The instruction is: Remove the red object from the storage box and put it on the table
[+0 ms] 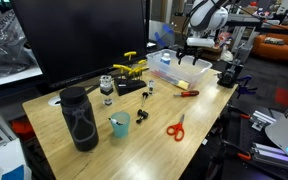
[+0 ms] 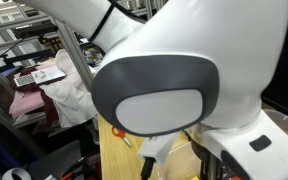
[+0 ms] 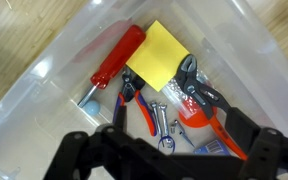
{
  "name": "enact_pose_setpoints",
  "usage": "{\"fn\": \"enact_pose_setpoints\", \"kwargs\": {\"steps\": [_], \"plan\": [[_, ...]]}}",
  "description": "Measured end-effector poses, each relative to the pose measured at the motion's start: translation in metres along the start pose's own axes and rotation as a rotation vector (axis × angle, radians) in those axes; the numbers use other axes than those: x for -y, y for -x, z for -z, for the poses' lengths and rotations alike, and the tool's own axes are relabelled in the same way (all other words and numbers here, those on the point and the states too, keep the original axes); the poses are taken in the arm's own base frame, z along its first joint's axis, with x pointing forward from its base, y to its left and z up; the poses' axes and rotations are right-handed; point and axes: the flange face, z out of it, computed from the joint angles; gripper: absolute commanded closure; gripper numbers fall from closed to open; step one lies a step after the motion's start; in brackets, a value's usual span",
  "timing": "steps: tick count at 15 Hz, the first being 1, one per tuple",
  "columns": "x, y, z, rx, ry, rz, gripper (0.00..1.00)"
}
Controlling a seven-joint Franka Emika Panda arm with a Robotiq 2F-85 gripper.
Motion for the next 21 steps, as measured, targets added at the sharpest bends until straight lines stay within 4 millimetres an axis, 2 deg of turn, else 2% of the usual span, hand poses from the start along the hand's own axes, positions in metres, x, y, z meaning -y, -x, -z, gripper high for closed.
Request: {"fn": "enact_pose_setpoints", "kwargs": {"steps": [4, 5, 9, 12, 16, 21], "plan": [[0.004, -0.009, -0.006, -0.012, -0.002, 0.022, 0.0], [0.007, -0.015, -0.018, -0.012, 0.004, 0.031, 0.0], [0.024, -0.049, -0.087, -0.021, 0.052, 0.056, 0.0], [0.033, -0.074, -0.116, -0.04, 0.075, 0.06, 0.0], [0.021, -0.1, -0.133, -0.06, 0.103, 0.038, 0.0], [0.015, -0.106, -0.138, -0.042, 0.084, -0.005, 0.0]]}}
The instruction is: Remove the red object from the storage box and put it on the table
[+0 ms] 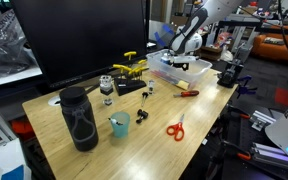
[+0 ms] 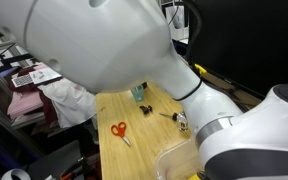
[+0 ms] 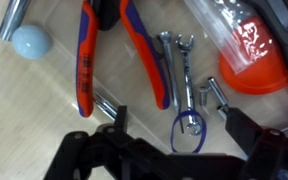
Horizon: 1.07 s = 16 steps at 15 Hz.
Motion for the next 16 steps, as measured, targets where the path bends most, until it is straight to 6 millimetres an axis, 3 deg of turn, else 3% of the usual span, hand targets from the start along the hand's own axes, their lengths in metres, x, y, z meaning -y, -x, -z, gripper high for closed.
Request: {"fn": "enact_pose_setpoints", "kwargs": {"steps": [6, 13, 16], "plan": [[0.009, 0.009, 0.009, 0.007, -0.02, 0.002, 0.0], [-0.014, 0.042, 0.003, 0.082, -0.022, -0.053, 0.0], [-0.013, 0.044, 0.003, 0.096, -0.047, -0.082, 0.0]]}}
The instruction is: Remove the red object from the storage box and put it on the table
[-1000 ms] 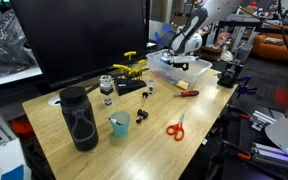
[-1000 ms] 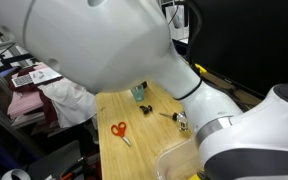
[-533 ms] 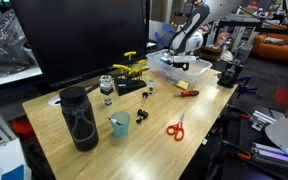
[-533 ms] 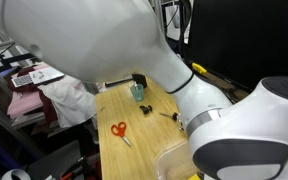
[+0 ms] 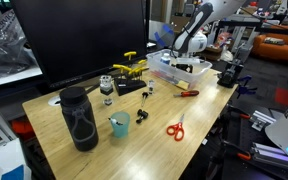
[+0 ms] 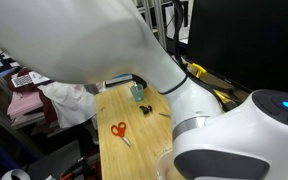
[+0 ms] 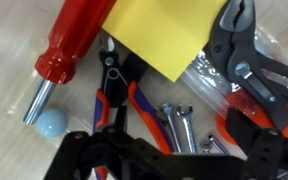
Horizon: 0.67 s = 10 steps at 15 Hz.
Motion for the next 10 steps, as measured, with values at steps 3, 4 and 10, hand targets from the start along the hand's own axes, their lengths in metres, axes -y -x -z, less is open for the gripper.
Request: {"fn": "enact_pose_setpoints", "kwargs": {"steps": [3, 4, 10], "plan": [[0.0043, 0.0026, -0.0001, 0.003, -0.01, -0.001, 0.0], [0.0044, 0.0026, -0.0001, 0.003, -0.01, -0.001, 0.0], [0.0024, 0.0016, -0.0006, 0.0, -0.01, -0.005, 0.28]]}}
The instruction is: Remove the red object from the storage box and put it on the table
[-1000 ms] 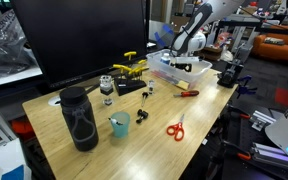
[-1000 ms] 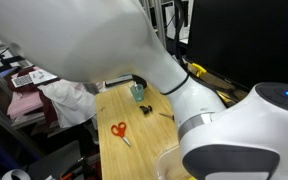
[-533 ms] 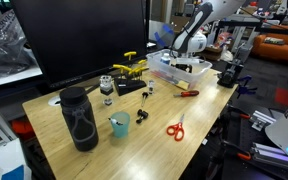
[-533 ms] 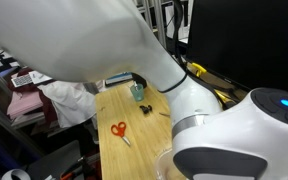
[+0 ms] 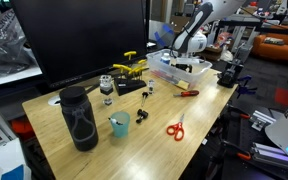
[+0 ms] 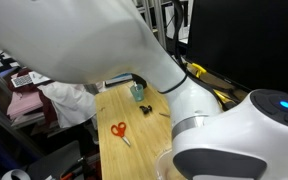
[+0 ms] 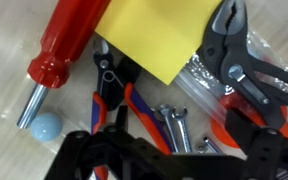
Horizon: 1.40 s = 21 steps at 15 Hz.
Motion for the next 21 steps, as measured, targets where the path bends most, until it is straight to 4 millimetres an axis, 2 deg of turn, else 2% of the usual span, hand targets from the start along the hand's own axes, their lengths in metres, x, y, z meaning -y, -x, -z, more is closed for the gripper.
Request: {"fn": "enact_pose_setpoints", "kwargs": {"steps": [10, 14, 21], "plan": [[0.002, -0.004, 0.01, -0.032, -0.02, -0.003, 0.94], [-0.006, -0.01, 0.01, -0.033, -0.017, -0.016, 0.97], [-0.015, -0.016, 0.012, -0.04, -0.012, -0.029, 0.96]]}}
